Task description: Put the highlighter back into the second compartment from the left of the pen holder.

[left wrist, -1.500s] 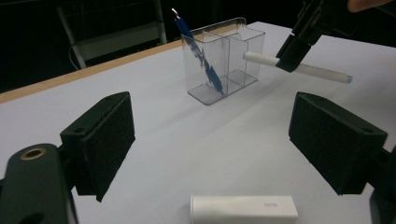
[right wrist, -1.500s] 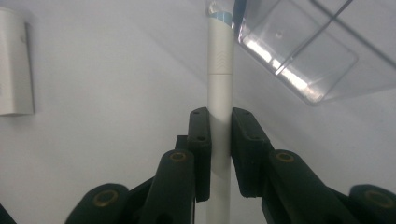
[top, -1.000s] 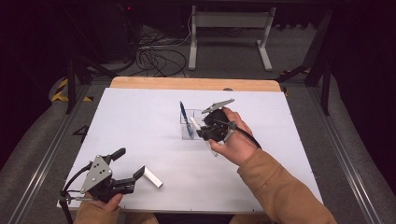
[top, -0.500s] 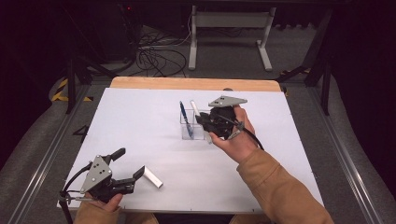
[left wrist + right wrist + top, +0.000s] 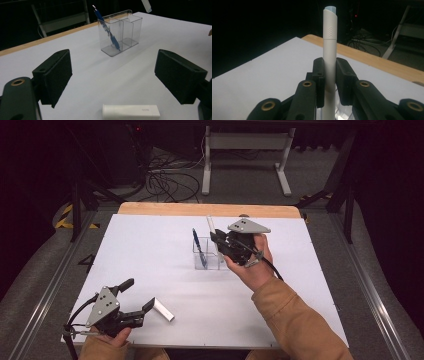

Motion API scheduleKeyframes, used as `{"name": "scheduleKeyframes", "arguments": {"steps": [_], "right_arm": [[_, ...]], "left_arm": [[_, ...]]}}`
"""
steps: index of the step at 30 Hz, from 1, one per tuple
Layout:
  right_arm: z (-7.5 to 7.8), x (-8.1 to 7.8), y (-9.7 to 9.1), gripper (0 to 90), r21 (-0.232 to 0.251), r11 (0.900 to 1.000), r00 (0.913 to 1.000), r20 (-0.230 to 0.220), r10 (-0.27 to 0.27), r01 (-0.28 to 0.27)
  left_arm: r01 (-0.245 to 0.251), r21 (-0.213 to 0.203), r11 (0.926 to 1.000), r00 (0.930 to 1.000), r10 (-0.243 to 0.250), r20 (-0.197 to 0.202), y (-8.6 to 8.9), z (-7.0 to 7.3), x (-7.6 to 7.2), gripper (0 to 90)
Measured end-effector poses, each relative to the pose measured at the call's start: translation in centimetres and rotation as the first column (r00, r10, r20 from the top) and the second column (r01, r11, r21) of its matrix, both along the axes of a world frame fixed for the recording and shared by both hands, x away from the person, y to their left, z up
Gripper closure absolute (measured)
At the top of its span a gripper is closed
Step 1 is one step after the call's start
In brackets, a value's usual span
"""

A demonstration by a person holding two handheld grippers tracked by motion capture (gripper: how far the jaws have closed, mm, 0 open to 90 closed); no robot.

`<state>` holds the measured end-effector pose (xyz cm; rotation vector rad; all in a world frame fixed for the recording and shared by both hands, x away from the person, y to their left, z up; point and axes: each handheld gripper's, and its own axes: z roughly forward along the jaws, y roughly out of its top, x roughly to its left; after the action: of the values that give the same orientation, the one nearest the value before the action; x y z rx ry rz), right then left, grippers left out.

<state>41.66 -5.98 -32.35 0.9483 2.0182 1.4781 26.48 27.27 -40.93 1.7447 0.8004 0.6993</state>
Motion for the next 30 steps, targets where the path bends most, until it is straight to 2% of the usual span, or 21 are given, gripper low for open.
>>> {"name": "scheduleKeyframes", "arguments": {"steps": [11, 30], "right_arm": [[-0.4, 1.5, 0.3, 79.0, 0.014, 0.9997, 0.9967, 0.078, -0.022, 0.021], [-1.7, 3.3, 1.2, 79.0, 0.026, 0.9985, 0.9972, 0.055, -0.050, 0.048]], "left_arm": [[0.003, 0.001, 1.0000, 1.0000, -0.003, -0.001, 0.0, 0.0, 0.0, 15.2], [-0.003, -0.005, 1.0000, 1.0000, 0.003, -0.001, 0.1, 0.0, -0.1, 15.2]]}}
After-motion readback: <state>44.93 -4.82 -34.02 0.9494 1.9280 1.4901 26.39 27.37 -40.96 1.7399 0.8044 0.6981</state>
